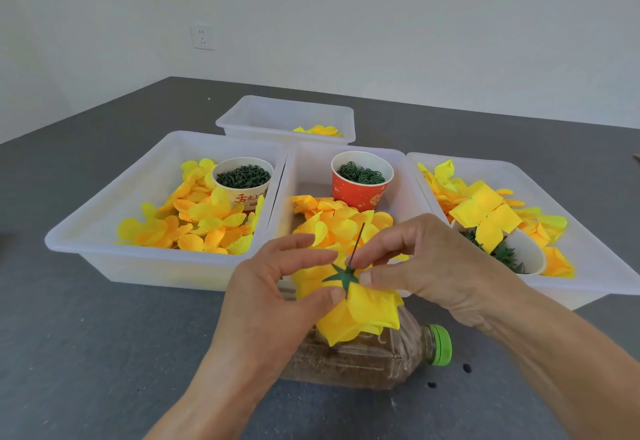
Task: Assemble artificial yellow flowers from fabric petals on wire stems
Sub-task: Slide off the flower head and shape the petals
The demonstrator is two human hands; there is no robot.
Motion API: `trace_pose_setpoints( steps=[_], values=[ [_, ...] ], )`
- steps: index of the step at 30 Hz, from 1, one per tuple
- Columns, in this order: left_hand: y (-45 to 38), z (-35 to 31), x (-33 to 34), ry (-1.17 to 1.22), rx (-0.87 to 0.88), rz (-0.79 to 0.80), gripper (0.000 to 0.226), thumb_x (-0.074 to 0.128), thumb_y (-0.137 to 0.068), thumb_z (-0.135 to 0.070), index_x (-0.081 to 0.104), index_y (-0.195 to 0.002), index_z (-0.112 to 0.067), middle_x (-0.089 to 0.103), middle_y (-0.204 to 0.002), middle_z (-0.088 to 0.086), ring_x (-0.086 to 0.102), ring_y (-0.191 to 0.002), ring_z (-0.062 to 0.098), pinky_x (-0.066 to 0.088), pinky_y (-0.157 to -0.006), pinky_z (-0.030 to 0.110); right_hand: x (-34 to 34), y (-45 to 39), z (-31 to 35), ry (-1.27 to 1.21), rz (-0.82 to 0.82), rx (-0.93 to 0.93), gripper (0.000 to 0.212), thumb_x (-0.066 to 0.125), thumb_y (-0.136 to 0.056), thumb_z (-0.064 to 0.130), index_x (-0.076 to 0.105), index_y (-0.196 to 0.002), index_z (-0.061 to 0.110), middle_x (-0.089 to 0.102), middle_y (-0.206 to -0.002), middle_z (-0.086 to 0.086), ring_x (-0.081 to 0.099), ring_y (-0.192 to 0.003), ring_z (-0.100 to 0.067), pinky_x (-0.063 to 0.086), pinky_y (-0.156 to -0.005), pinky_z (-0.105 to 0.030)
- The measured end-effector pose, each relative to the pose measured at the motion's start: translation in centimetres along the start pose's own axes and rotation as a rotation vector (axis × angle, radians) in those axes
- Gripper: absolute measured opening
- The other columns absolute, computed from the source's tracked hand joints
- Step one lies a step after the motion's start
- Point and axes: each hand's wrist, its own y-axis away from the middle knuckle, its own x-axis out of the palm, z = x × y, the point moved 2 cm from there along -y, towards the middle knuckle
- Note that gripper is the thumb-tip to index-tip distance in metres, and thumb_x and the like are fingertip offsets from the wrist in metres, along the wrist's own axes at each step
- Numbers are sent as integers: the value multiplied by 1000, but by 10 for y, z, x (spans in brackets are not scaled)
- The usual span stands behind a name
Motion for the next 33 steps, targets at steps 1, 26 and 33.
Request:
trace_pose_setpoints(
  steps=[1,26,33],
  values=[
    [2,0,-2,-4,15,-7,33,81,-61,-12,75,-77,-40,61,-112,-24,52,-107,-12,41,-76,5,0,1,-1,-9,-5,-3,16,75,-73,4,75,-77,20,72,-87,-11,62,-83,-20,46,-63,-11],
    [-1,17,10,-239,379,-154,18,79,-68,-15,74,-72,-32,67,-89,-22,56,-95,4,47,-71,13,17,2,-22,-39,-191,-227,21,78,-72,15,68,-62,31,67,-74,9,60,-76,-12,47,-74,-38],
    [0,20,12,-251,411,-167,2,74,-73,-28,74,-74,-27,67,-86,-21,55,-96,5,49,-76,23,21,0,-33,-53,-217,-251,15,78,-72,15,70,-66,27,66,-72,12,60,-75,-8,45,-72,-28]
  ],
)
